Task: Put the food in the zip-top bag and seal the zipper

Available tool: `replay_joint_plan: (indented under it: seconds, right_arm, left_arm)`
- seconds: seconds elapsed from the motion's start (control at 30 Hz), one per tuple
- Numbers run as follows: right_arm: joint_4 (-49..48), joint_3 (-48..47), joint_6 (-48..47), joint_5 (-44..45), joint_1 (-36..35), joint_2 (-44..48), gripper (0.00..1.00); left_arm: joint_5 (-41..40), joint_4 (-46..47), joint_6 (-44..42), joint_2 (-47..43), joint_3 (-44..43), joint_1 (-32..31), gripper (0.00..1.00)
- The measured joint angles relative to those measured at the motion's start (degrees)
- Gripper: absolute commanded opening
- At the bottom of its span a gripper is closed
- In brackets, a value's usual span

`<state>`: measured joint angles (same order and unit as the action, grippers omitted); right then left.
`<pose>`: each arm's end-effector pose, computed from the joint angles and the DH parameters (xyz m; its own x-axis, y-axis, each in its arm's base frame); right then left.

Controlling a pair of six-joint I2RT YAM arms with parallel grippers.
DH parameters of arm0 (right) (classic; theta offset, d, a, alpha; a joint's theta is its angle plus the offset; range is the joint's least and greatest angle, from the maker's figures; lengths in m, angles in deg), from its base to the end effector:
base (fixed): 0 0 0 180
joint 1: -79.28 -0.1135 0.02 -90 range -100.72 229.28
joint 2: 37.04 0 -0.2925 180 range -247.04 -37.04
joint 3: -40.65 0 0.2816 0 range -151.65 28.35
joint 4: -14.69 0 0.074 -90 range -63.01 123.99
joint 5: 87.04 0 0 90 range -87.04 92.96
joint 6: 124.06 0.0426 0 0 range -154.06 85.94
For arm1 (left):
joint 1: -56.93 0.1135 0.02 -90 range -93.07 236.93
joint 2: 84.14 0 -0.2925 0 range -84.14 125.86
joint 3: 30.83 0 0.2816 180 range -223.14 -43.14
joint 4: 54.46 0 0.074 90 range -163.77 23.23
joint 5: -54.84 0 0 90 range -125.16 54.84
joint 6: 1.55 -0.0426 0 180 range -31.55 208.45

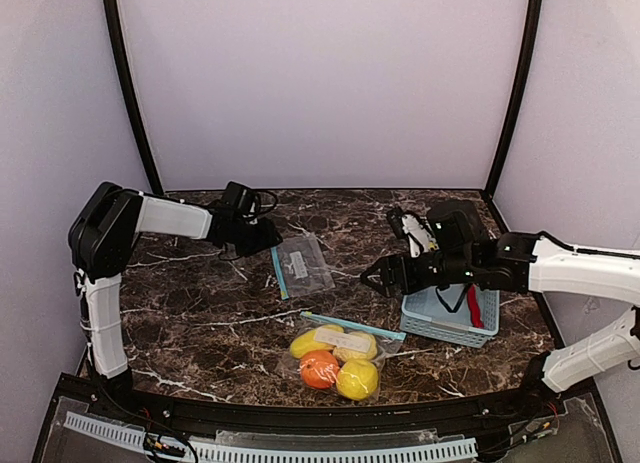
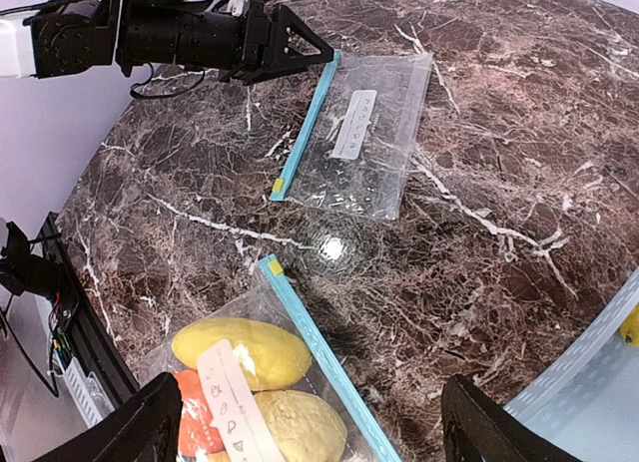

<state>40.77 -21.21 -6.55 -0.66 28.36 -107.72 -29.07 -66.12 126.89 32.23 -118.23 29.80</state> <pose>0.1852 0.2323 0.2797 -0.6928 -0.1219 -0.7107 -0.5495 0.7275 0.4109 0.4292 -0.2250 0.1634 -0.7804 -0.2948 -0.5515 0.0510 0.8490 -0.5259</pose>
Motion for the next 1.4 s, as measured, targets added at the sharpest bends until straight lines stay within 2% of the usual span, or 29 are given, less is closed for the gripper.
replay_joint_plan:
  seconds: [0.47, 0.7, 0.87, 1.17, 1.4]
  right_arm:
    - [-0.50, 3.69, 0.02, -0.85, 0.55, 2.99, 0.88]
    - [-0.57, 4.31, 0.04, -0.83, 0.74, 4.37, 0.88]
    - [-0.52, 4.85, 0.07, -0.83, 0.74, 4.52, 0.88]
    - [-0.46, 5.79, 0.52, -0.46, 0.83, 4.81, 0.88]
    - [-0.48, 5.88, 0.17, -0.15, 1.03, 6.62, 0.88]
  left_arm:
    - [0.31, -1.64, 1.70, 4.68, -3.67, 1.05, 0.36]
    - [1.51, -0.28, 3.04, 5.68, -3.93, 1.55, 0.19]
    - [1.64, -0.02, 3.85, 6.21, -4.07, 1.64, 0.01]
    - [4.50, 5.11, 3.56, 6.40, -2.82, 1.64, 0.01]
    - [8.48, 12.74, 0.15, 1.05, 4.07, 1.64, 0.01]
